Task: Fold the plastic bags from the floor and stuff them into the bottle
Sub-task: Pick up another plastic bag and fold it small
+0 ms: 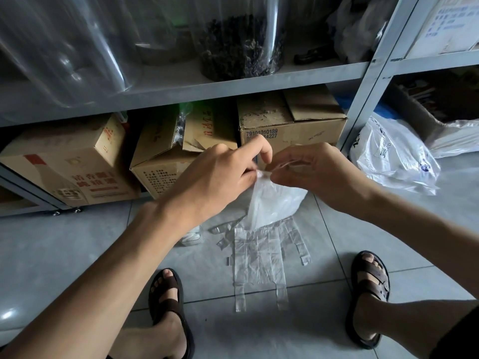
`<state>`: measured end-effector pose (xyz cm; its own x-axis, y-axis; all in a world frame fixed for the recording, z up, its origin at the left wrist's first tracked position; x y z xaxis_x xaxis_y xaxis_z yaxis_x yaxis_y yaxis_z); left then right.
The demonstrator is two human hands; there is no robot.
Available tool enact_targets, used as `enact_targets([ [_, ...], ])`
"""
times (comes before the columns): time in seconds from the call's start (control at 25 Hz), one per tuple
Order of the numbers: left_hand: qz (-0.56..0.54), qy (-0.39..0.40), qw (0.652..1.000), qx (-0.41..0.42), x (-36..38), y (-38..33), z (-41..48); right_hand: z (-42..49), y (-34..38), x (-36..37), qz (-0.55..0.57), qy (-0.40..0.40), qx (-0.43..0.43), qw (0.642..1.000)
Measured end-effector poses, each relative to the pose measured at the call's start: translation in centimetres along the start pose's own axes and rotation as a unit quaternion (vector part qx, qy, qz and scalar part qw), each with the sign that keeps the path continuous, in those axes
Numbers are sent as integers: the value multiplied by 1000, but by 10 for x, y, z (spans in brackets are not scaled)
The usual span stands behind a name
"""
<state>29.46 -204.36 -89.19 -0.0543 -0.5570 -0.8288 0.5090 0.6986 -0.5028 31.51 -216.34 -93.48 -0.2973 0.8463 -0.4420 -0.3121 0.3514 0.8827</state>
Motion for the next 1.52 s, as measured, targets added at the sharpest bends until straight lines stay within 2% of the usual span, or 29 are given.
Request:
enact_targets([
  [0.12, 32, -10, 999, 34, 2, -4, -1, -1, 4, 2, -10, 1, -13, 1000],
  [0.28, 17, -17, 999, 24, 0, 1, 0, 0, 5, -1, -25, -17, -23, 999],
  [0.4, -19, -26, 999, -6, -7, 4, 0, -1, 7, -6, -35, -37, -31, 998],
  [0.56, -100, -29, 990, -93, -12, 18, 0, 0, 7, -13, -22, -63, -28, 997],
  [0.68, -94, -45, 992, -69, -11, 11, 0, -1, 10, -12, -9, -66, -37, 997],
  [0.88, -61, -117, 991, -29, -19, 6, 0, -1, 14, -13, 4, -71, -44, 997],
  [1.0, -62, -129, 989, -31, -24, 6, 0, -2, 15, -8, -11, -40, -49, 998],
  [1.24, -39, -161, 986, -26, -36, 6, -1, -2, 10, -1, -167, 1, -70, 983],
  [1.4, 12, -195, 981, 2, -52, 9, -2, -7, 1, 13, -199, 83, -76, 973],
  [1.52, 22, -192, 981, 25, -56, 10, -4, -9, -13, 19, -201, 135, -31, 970],
])
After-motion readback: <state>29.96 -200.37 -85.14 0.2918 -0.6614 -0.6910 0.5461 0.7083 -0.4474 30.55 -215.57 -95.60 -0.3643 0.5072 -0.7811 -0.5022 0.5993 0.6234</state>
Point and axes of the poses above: each hand's wrist, its own z-axis towards the middle knuckle, its own x-axis out of the palm, y = z × x, the point moved 10 cm from there along z, towards the middle knuckle, and after that the axes turned 6 degrees about -x, right-handed, at the moved point
